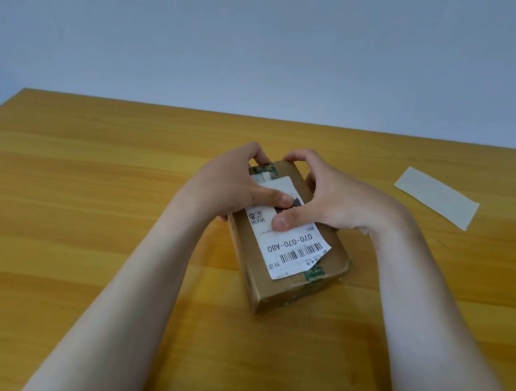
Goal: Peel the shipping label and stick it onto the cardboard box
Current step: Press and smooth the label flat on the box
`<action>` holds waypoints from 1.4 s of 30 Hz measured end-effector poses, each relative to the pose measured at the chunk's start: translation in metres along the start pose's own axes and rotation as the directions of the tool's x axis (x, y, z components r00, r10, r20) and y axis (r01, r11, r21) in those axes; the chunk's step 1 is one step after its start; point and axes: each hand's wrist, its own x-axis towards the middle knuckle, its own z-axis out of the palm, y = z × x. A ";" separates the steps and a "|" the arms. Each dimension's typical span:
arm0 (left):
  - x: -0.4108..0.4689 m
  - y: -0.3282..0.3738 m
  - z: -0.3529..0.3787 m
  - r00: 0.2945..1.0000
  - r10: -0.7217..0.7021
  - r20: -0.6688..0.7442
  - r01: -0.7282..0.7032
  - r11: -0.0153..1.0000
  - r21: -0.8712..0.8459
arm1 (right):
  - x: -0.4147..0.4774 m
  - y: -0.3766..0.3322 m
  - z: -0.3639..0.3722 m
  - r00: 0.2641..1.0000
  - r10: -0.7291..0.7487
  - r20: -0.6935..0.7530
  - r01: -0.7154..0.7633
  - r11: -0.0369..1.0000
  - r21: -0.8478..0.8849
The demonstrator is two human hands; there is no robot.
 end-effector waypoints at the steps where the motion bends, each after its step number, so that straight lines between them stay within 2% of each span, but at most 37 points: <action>1: -0.001 0.001 0.000 1.000 0.008 0.006 -0.008 1.000 0.023 | 0.000 0.000 0.000 1.000 -0.005 -0.010 0.005 1.000 -0.009; 7: -0.001 0.004 0.000 1.000 -0.003 0.015 0.003 0.999 0.044 | 0.002 0.002 -0.001 0.999 -0.014 -0.043 0.014 1.000 0.007; 18: 0.009 -0.002 0.010 0.994 -0.016 -0.108 0.016 1.000 0.002 | 0.010 0.007 0.002 0.992 -0.027 -0.120 0.043 0.991 0.131; 30: 0.013 -0.005 0.010 0.994 -0.035 -0.108 0.031 0.999 -0.038 | 0.007 0.005 -0.001 0.990 -0.003 -0.141 0.036 0.972 0.232; 34: 0.011 -0.002 0.010 0.986 -0.019 -0.166 0.029 0.998 0.057 | 0.003 0.003 -0.002 0.994 0.009 -0.113 0.020 0.968 0.250; 37: 0.009 -0.002 0.005 0.972 -0.030 -0.231 0.059 0.991 0.120 | 0.003 0.000 0.000 0.988 0.014 -0.153 0.026 0.966 0.256; 40: 0.008 -0.007 -0.001 0.945 -0.059 -0.322 0.121 0.977 0.176 | 0.000 -0.006 -0.003 0.970 -0.006 -0.243 0.048 0.985 0.166; 42: 0.008 -0.010 -0.005 0.922 -0.074 -0.381 0.166 0.962 0.216 | -0.005 -0.011 -0.008 0.967 -0.013 -0.254 0.041 0.994 0.104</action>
